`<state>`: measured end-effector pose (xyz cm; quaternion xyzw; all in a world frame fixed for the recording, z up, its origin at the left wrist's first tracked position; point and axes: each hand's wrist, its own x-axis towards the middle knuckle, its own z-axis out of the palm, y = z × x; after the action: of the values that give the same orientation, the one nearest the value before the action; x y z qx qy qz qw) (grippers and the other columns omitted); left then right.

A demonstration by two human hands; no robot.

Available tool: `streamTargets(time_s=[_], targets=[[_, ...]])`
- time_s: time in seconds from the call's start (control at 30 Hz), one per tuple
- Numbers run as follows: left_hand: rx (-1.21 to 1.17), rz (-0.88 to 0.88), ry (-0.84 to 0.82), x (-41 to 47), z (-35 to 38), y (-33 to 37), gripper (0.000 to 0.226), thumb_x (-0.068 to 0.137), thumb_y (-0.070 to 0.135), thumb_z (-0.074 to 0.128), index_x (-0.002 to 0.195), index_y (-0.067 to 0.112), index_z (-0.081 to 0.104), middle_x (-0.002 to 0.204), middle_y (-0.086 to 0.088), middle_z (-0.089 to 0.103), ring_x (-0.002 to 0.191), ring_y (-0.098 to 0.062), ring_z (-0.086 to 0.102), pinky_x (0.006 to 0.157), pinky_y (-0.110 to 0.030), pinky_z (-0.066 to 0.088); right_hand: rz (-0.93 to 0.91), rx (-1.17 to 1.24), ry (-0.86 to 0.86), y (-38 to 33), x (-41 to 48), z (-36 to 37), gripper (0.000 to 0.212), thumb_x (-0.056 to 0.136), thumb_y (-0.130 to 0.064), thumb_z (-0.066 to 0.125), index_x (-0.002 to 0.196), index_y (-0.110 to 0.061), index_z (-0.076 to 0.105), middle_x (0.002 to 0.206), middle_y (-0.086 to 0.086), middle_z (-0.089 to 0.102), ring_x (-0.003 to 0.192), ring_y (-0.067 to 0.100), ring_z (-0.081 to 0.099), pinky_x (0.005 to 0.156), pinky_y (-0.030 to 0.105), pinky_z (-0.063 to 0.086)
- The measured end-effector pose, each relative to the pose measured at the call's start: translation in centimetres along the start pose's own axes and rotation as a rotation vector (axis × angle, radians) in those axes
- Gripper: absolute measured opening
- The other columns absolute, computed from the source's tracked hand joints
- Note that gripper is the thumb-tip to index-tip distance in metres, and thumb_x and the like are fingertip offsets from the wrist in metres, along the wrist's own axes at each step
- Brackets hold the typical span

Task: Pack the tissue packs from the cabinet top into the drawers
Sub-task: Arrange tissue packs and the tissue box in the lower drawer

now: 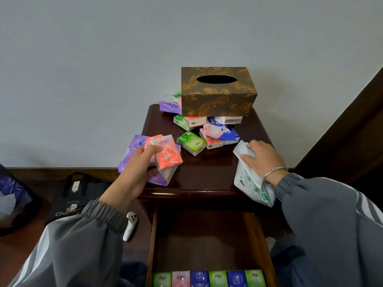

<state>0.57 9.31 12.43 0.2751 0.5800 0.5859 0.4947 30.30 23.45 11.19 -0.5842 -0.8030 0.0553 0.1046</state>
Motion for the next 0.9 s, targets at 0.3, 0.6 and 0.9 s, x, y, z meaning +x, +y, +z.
streamTargets(time_s=[0.3, 0.6, 0.9], targets=[[0.042, 0.004, 0.014, 0.2, 0.0, -0.3, 0.033, 0.076, 0.036, 0.062, 0.109, 0.031, 0.063, 0.097, 0.006, 0.076, 0.089, -0.008, 0.072, 0.06, -0.017, 0.054, 0.048, 0.067, 0.075, -3.1, 3.1, -1.2, 0.073, 0.074, -0.065, 0.058, 0.129, -0.018, 0.046, 0.126, 0.007, 0.058, 0.115, 0.031, 0.051, 0.092, 0.044, 0.041], [0.052, 0.004, 0.035, 0.4, 0.1, -0.7, 0.036, 0.08, 0.034, 0.062, 0.115, 0.026, 0.059, 0.103, 0.003, 0.075, 0.087, -0.008, 0.072, 0.06, -0.018, 0.055, 0.331, 0.256, 0.049, -7.5, 4.1, 1.6, 0.107, 0.048, -0.086, 0.059, 0.125, -0.013, 0.041, 0.129, 0.009, 0.048, 0.123, 0.029, 0.042, 0.1, 0.049, 0.033], [0.045, 0.01, 0.033, 0.5, 0.1, -0.7, 0.036, 0.086, 0.027, 0.06, 0.121, 0.021, 0.059, 0.1, 0.003, 0.076, 0.086, -0.008, 0.073, 0.06, -0.017, 0.054, 0.338, 0.253, 0.071, -6.7, 4.6, 1.5, 0.073, 0.069, -0.065, 0.065, 0.117, -0.014, 0.047, 0.122, 0.009, 0.054, 0.118, 0.03, 0.046, 0.097, 0.046, 0.032]])
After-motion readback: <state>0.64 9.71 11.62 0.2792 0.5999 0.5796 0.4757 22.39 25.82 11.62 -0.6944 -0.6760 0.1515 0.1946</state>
